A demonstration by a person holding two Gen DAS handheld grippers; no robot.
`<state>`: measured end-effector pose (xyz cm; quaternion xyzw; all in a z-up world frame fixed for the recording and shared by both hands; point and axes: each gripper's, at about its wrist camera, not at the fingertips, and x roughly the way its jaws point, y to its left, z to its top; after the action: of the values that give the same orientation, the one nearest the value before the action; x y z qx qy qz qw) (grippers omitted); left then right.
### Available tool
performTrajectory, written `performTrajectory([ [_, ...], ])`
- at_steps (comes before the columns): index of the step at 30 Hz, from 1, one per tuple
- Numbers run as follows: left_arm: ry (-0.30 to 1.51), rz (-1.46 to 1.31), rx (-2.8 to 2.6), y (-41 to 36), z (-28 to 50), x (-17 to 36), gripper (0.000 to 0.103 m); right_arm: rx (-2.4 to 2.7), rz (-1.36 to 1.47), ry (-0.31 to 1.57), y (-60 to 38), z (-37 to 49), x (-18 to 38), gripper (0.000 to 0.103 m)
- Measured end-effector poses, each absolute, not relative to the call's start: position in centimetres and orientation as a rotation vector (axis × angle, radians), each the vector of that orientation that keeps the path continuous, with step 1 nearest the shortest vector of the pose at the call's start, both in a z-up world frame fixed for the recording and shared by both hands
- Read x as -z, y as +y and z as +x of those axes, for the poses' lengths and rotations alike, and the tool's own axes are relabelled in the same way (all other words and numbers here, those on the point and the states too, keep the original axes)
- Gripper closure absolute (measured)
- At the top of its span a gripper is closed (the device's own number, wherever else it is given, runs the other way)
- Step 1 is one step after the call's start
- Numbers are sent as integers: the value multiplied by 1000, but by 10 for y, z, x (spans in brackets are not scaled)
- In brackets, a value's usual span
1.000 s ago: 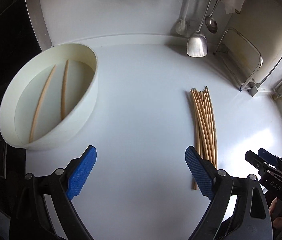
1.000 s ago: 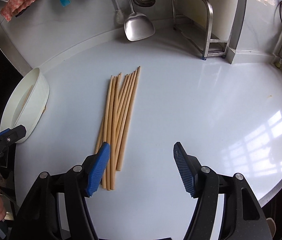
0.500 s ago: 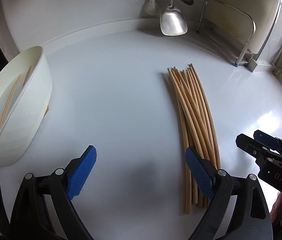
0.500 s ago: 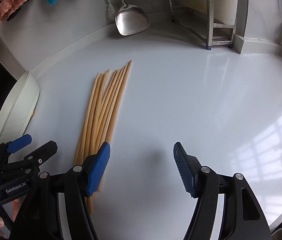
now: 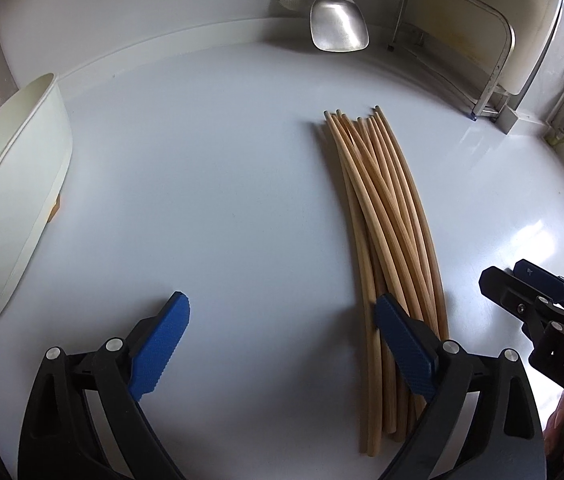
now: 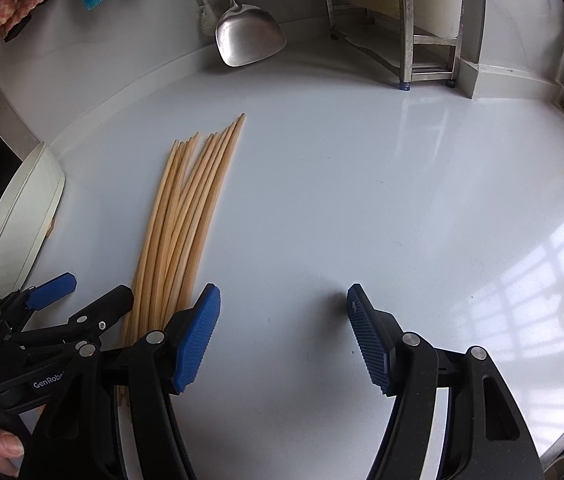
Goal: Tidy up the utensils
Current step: 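Move both tools back to the chopstick pile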
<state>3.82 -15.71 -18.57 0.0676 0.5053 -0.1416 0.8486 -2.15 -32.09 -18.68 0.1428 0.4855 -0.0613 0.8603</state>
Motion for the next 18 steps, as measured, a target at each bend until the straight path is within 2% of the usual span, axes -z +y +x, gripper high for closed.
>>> performTrajectory([
  [18, 1053, 116, 232, -133, 45, 184, 11, 105, 217, 1025, -293, -4, 190, 40],
])
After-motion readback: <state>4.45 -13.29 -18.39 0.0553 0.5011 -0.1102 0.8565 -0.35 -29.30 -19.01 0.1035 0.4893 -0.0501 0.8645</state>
